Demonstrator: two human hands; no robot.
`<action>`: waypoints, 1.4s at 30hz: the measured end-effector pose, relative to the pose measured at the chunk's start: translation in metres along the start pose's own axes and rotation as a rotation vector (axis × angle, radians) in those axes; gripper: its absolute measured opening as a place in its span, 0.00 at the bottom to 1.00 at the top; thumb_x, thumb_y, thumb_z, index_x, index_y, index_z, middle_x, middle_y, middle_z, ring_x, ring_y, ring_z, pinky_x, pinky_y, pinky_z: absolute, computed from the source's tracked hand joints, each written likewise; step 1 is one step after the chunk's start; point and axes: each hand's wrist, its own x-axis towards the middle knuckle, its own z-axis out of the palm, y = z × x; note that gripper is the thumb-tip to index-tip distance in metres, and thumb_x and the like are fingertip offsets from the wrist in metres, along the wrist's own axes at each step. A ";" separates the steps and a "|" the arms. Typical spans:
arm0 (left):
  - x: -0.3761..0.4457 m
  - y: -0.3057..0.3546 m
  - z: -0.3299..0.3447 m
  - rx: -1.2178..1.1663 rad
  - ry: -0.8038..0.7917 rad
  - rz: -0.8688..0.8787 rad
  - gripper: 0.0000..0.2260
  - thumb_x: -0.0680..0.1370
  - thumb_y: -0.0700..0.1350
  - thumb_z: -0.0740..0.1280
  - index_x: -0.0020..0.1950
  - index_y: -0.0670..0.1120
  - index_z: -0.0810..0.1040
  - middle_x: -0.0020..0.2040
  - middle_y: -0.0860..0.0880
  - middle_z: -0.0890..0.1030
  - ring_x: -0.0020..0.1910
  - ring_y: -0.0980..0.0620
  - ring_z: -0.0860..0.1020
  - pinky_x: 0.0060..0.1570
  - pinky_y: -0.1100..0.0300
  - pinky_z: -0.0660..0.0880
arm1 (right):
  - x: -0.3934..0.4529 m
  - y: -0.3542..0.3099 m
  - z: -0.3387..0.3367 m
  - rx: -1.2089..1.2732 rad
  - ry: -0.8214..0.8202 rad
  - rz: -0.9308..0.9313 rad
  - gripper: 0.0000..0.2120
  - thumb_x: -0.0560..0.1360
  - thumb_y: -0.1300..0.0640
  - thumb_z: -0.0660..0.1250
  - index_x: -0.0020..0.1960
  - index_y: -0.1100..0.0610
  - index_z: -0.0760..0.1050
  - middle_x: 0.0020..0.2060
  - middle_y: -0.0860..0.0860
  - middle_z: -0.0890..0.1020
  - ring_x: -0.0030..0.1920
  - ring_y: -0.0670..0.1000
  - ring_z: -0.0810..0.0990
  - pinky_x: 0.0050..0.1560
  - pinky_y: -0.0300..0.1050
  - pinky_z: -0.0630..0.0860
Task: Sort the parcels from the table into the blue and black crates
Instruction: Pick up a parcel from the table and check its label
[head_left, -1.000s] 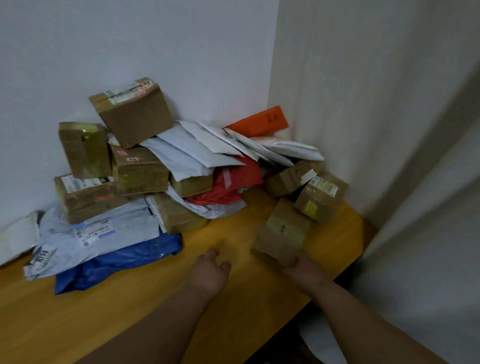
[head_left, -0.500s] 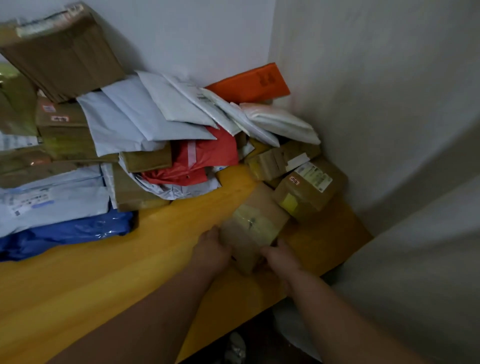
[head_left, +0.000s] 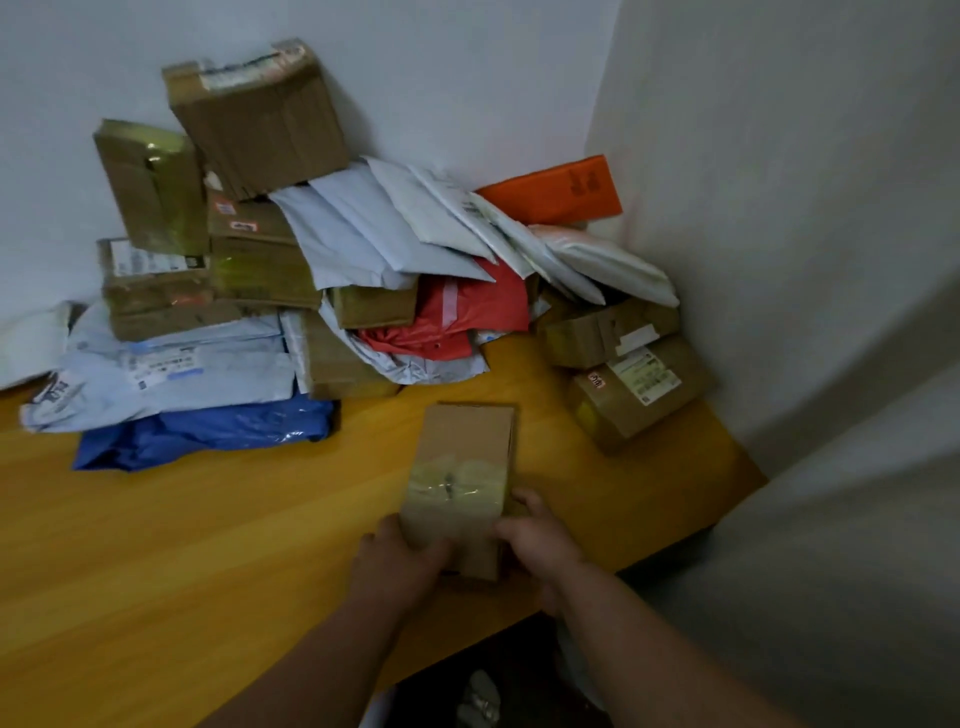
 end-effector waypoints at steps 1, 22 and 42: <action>-0.004 -0.006 -0.004 -0.056 0.011 0.008 0.50 0.57 0.72 0.67 0.72 0.48 0.65 0.64 0.45 0.73 0.60 0.42 0.74 0.59 0.45 0.76 | -0.006 0.001 0.009 -0.011 -0.005 -0.011 0.31 0.77 0.62 0.67 0.75 0.49 0.60 0.63 0.54 0.74 0.57 0.56 0.75 0.42 0.45 0.75; -0.114 -0.110 -0.139 -1.218 -0.440 0.002 0.28 0.68 0.60 0.66 0.62 0.45 0.78 0.54 0.40 0.82 0.47 0.44 0.78 0.49 0.51 0.73 | -0.114 0.008 0.165 0.075 -0.181 -0.155 0.17 0.77 0.45 0.68 0.64 0.50 0.74 0.63 0.49 0.77 0.63 0.53 0.75 0.50 0.47 0.71; -0.135 -0.123 -0.123 -1.567 -0.195 0.085 0.20 0.73 0.49 0.65 0.62 0.42 0.78 0.52 0.41 0.83 0.40 0.44 0.84 0.42 0.45 0.80 | -0.126 0.000 0.153 0.341 -0.469 -0.291 0.22 0.72 0.65 0.70 0.63 0.50 0.72 0.53 0.55 0.85 0.55 0.59 0.81 0.45 0.52 0.77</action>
